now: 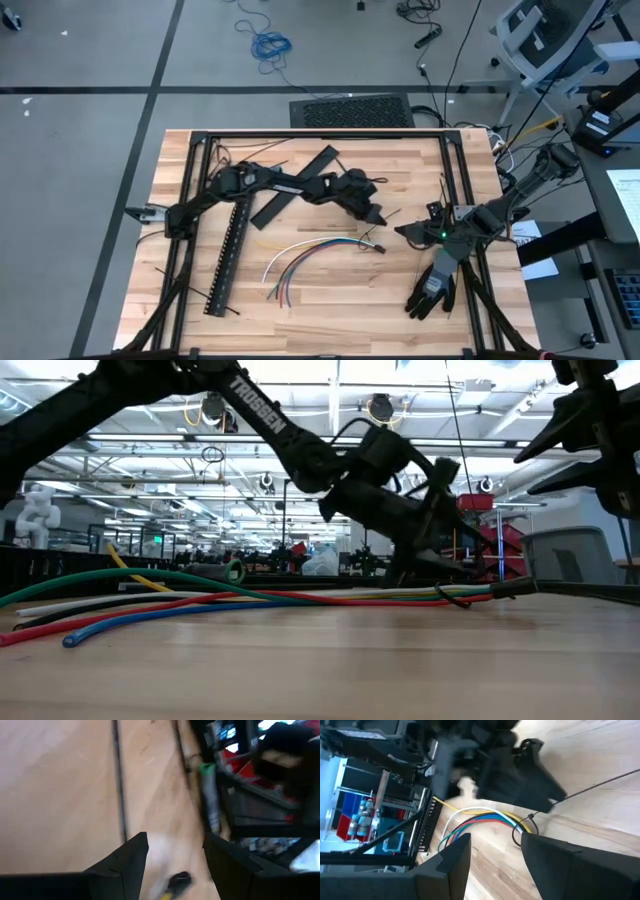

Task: Ziptie cables
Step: Wrap the cable wires with a black zip tie

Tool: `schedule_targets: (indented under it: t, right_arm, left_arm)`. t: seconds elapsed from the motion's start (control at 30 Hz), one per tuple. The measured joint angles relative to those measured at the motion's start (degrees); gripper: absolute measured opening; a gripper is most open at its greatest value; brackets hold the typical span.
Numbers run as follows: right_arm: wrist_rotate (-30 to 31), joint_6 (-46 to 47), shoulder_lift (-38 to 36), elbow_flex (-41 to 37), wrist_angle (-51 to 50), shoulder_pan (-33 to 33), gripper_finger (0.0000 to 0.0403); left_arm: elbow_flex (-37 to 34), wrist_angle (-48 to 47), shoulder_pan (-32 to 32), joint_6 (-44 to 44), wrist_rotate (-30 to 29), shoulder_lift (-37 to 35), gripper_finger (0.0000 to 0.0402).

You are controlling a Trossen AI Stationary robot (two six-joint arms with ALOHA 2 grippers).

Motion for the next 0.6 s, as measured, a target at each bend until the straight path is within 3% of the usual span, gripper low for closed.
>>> schedule_targets:
  t: [0.27, 0.6]
  right_arm:
    - [0.03, -0.29, -0.11, 0.00, -0.04, 1.24, 0.0167]
    - [0.03, -1.33, -0.22, 0.00, 0.86, 1.24, 0.0167]
  left_arm:
    - [3.82, -11.80, 0.05, 11.53, -3.36, -0.19, 0.0196]
    - [14.64, -15.75, -1.38, 15.32, -1.42, -0.54, 0.0196]
